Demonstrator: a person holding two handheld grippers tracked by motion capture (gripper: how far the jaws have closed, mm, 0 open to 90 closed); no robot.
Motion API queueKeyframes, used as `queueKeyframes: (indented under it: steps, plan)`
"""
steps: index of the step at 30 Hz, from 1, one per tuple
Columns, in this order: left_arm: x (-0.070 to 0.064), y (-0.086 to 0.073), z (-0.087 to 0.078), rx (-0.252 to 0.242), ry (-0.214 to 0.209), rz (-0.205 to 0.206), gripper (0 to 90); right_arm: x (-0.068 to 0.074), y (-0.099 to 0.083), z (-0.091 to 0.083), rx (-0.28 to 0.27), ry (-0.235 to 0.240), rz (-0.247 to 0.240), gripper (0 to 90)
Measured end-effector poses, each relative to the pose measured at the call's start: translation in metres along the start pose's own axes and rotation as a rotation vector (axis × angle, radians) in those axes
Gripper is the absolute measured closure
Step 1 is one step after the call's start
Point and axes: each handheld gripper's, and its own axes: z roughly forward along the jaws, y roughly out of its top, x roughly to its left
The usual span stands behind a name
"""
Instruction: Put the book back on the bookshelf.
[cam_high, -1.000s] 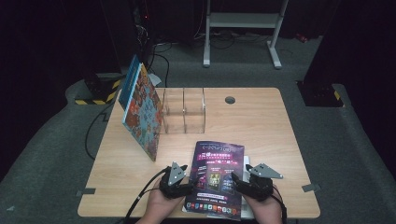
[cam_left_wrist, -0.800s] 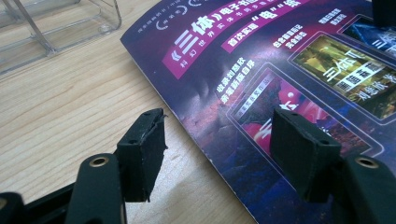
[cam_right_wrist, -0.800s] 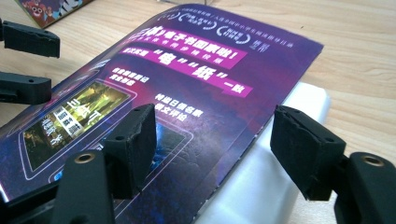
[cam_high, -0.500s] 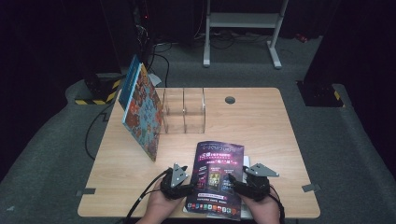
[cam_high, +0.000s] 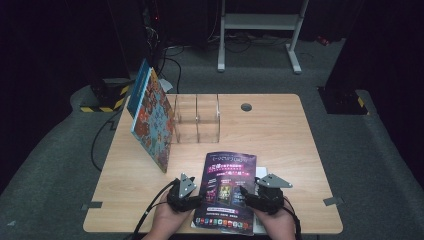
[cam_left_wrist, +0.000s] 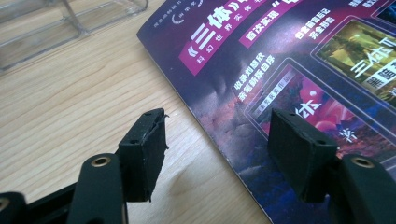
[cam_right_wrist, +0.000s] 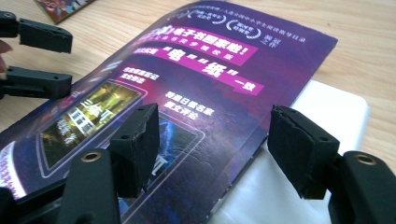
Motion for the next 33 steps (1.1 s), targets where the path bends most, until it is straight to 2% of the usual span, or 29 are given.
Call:
queueKeyframes:
  steps: [2,4,5,6,8,11,13,14,16,17,18,22,25,28,33]
  plan:
    - [0.001,0.000,-0.002,-0.010,0.004,-0.004,37.6,0.003,0.003,0.001,0.001,0.012,-0.011,36.4]
    - [-0.001,0.001,-0.005,-0.030,0.012,-0.001,37.6,0.006,0.006,0.002,-0.007,0.066,-0.007,39.3]
    - [-0.002,0.001,-0.008,-0.049,0.011,-0.002,37.4,0.010,0.007,0.003,0.003,0.065,-0.013,38.9]
    - [-0.003,0.002,-0.010,-0.064,0.009,-0.001,37.4,0.015,0.008,0.005,0.008,0.045,-0.036,38.0]
    - [-0.007,0.003,-0.012,-0.084,0.006,0.002,37.3,0.016,0.009,0.003,-0.011,0.035,-0.049,37.7]
    - [-0.013,0.005,-0.015,-0.105,-0.013,0.012,37.0,0.015,0.008,-0.001,-0.020,0.014,-0.026,35.7]
    - [-0.017,0.006,-0.015,-0.106,-0.015,0.025,36.8,0.012,0.005,-0.002,-0.007,0.008,-0.013,34.3]
    - [-0.022,0.005,-0.012,-0.124,-0.019,-0.006,36.8,0.011,0.004,-0.003,-0.001,-0.002,-0.015,33.7]
    - [-0.025,0.005,-0.009,-0.123,-0.024,-0.016,36.6,0.010,0.002,-0.005,0.001,-0.008,-0.012,33.0]
    - [-0.022,0.004,-0.009,-0.073,-0.008,0.056,36.6,0.009,0.002,-0.006,0.001,-0.012,-0.006,32.8]
    - [-0.022,0.004,-0.008,-0.064,-0.007,0.061,36.3,0.008,0.001,-0.007,-0.002,-0.019,-0.013,32.8]
    - [-0.022,0.003,-0.004,-0.055,-0.015,0.049,37.2,0.007,-0.001,-0.011,-0.010,-0.035,-0.011,33.0]
    - [-0.025,0.003,-0.001,-0.046,-0.021,0.060,41.3,0.006,-0.001,-0.019,-0.019,-0.051,0.001,35.5]
    - [-0.028,0.002,0.001,-0.040,-0.019,0.070,44.1,0.000,-0.005,-0.028,-0.032,-0.096,0.015,36.8]
    - [-0.030,0.003,0.003,-0.027,-0.012,0.089,44.9,-0.007,-0.013,-0.022,-0.008,-0.110,0.032,36.9]
